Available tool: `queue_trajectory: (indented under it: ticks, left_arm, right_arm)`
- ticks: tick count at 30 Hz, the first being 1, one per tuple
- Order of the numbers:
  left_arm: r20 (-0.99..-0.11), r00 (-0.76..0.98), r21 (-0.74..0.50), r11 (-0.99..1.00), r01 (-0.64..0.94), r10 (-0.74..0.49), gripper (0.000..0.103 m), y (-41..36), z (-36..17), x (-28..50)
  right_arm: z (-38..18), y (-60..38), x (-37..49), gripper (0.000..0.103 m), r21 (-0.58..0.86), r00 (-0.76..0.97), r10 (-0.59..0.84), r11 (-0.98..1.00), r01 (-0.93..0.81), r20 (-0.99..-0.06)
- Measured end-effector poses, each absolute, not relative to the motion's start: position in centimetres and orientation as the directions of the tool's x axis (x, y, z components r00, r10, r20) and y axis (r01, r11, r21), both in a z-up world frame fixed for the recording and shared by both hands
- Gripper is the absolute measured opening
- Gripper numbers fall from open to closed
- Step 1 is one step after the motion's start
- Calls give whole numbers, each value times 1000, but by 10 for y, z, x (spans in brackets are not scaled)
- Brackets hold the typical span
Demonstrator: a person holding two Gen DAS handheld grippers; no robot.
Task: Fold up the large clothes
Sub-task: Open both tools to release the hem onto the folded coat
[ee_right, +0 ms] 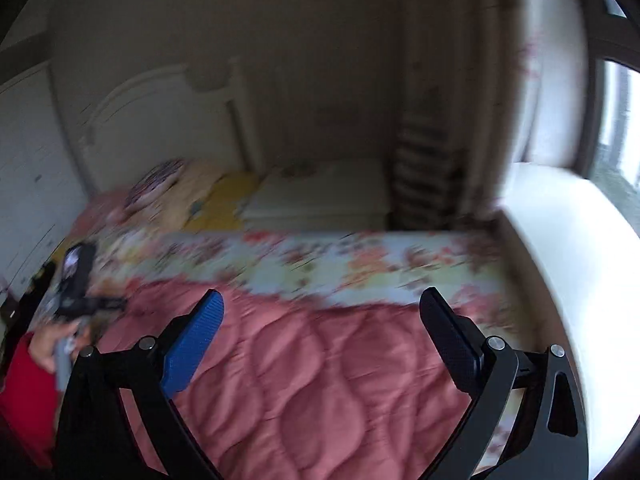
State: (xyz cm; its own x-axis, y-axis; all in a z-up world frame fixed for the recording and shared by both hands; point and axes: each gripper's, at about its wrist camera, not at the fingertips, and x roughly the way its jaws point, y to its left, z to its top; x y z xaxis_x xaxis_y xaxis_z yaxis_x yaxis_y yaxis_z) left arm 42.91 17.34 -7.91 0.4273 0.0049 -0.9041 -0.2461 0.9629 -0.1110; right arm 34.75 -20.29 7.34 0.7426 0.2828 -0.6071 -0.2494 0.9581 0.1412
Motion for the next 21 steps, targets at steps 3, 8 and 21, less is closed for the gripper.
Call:
queue_trajectory:
  ticks: [3, 8, 21]
  left_arm:
    - [-903, 429, -103, 963, -248, 14, 11, 172, -78, 429]
    - [-904, 426, -104, 964, -244, 10, 11, 173, -77, 429]
    - [-845, 511, 38, 971, -237, 157, 48, 188, -46, 382]
  right_arm:
    - [41, -128, 357, 75, 93, 616, 363, 900, -425, -699]
    - [-31, -67, 396, 59, -57, 503, 187, 901, -430, -844]
    - [-89, -64, 443, 67, -38, 439, 132, 934, -356, -889]
